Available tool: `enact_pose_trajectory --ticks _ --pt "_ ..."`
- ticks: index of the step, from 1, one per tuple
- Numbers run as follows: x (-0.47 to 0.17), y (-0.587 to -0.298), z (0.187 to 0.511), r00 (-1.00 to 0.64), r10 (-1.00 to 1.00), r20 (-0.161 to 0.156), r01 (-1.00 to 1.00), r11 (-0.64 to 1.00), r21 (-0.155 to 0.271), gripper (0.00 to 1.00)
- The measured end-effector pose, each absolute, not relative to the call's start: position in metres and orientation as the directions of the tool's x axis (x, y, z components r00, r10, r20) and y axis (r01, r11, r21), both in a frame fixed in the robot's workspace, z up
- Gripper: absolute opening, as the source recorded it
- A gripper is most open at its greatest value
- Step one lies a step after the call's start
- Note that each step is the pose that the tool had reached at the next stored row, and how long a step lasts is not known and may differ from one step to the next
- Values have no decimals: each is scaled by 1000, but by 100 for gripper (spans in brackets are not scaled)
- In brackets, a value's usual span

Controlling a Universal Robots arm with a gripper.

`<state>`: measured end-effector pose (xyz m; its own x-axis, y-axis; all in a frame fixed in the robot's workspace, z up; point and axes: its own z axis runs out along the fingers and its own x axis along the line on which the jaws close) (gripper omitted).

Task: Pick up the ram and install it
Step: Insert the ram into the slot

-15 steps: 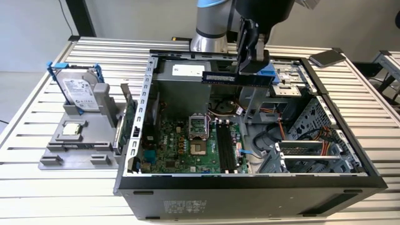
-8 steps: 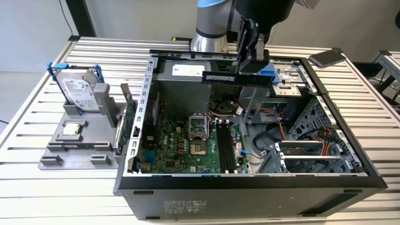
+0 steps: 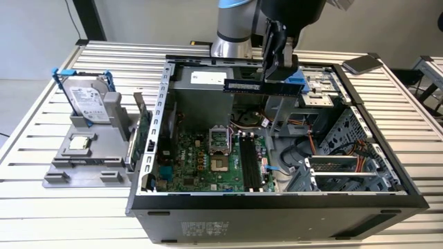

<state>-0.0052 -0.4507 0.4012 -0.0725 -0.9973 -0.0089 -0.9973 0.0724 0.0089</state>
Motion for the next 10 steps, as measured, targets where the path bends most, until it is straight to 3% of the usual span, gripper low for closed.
enact_pose_trajectory --ticks 10 --pt "-5 -450 401 -72 -997 -7 -997 72 9 0"
